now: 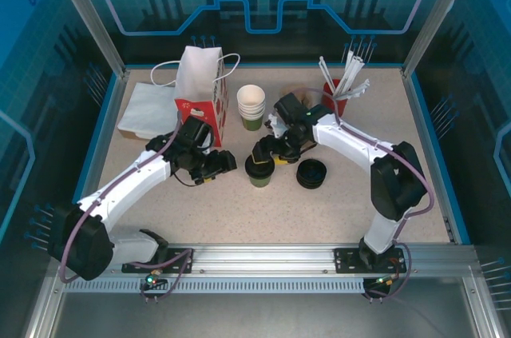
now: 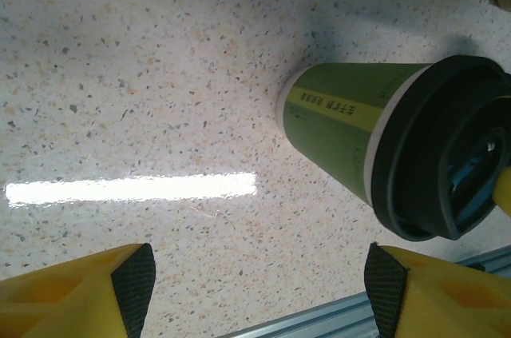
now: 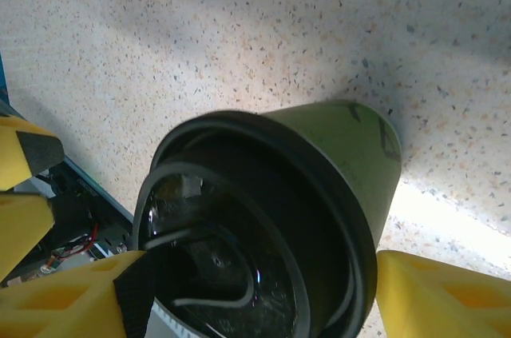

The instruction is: Pack the takeout coffee

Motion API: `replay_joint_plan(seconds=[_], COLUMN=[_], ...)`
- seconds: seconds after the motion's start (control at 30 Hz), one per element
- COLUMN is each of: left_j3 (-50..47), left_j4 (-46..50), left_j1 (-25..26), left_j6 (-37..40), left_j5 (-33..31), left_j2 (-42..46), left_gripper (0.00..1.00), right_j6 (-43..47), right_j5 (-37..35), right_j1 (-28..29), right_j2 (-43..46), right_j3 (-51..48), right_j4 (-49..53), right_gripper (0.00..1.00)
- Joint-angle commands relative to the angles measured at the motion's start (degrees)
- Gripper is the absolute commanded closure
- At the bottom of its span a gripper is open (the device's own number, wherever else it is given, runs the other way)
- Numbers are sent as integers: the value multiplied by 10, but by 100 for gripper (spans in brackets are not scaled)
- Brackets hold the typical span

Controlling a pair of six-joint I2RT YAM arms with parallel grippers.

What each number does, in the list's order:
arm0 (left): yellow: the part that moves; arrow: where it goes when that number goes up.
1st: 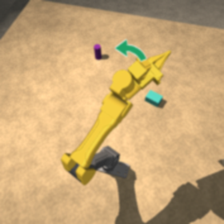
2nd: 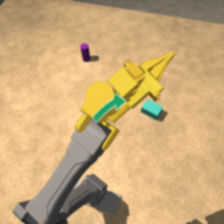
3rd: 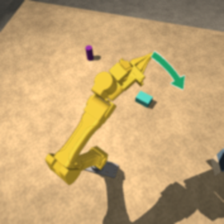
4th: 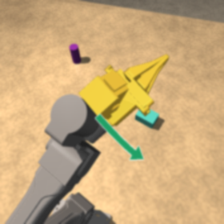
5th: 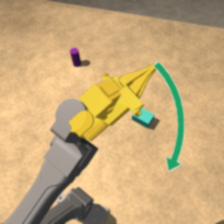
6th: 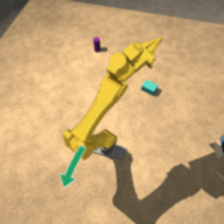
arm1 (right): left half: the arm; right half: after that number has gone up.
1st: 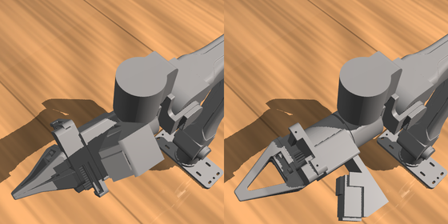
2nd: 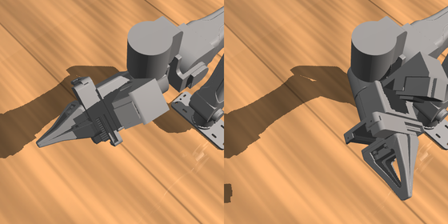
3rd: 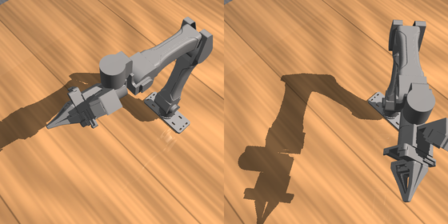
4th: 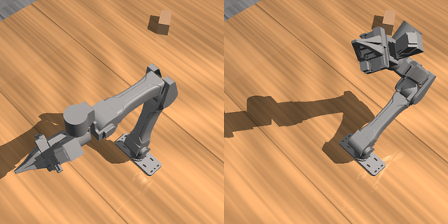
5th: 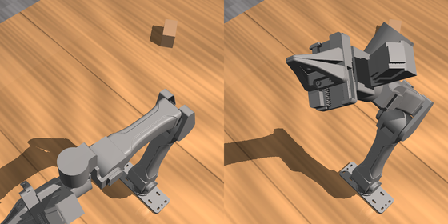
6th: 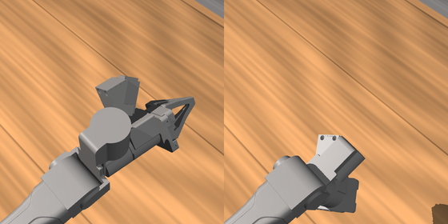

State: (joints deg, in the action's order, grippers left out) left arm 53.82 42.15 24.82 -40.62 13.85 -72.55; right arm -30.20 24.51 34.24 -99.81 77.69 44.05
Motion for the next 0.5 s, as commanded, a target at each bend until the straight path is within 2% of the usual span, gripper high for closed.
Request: replay_joint_plan(seconds=[0.0, 0.47], left_j3=[-13, -35], left_j4=[-5, -58], left_j1=[-6, -6], left_j6=[-13, -36], left_j5=[30, 86], left_j2=[13, 4], left_gripper=[27, 27], right_j6=[-13, -45], right_j5=[20, 48], right_j1=[8, 32], right_j2=[32, 60], right_j3=[-21, -74], right_j4=[-13, -48], right_gripper=[26, 26])
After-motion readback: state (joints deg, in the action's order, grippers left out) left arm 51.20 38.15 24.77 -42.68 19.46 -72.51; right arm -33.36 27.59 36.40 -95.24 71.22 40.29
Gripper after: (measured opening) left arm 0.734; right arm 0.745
